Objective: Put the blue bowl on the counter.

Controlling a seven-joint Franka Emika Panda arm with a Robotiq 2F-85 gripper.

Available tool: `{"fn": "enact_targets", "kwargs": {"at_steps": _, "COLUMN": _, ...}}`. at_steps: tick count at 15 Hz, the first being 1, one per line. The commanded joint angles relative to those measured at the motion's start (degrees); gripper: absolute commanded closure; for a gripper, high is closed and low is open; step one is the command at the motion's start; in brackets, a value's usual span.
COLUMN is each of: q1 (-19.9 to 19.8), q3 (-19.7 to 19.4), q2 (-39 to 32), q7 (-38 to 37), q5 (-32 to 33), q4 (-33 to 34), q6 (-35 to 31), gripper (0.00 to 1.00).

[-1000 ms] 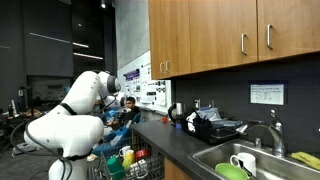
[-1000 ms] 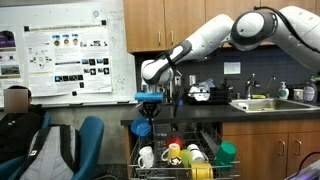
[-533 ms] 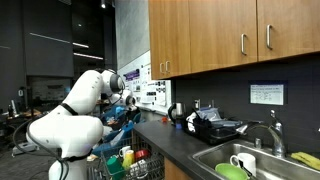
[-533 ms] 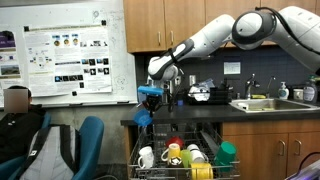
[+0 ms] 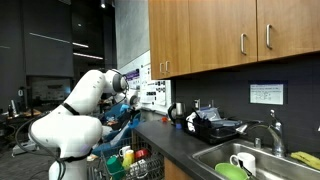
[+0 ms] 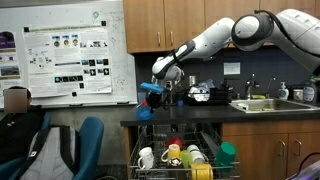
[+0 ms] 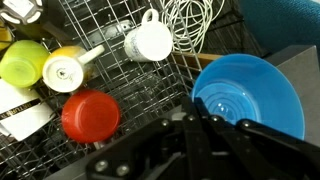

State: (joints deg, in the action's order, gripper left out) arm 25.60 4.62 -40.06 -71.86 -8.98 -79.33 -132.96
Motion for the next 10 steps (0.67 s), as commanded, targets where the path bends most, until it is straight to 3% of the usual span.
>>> {"fn": "enact_targets", "kwargs": {"at_steps": 1, "q1": -0.51, "q3": 0.74, "q2": -0.30, "q7": -0.41, "q5": 0.70, "q4": 0.35, "q6": 0.17, "gripper": 0.96}}
{"fn": "enact_targets", "kwargs": {"at_steps": 10, "q1": -0.60, "q3": 0.92, "q2": -0.44, "q7": -0.17, "q5": 0.49, "q4": 0.16, "q6": -0.06, "gripper": 0.99}}
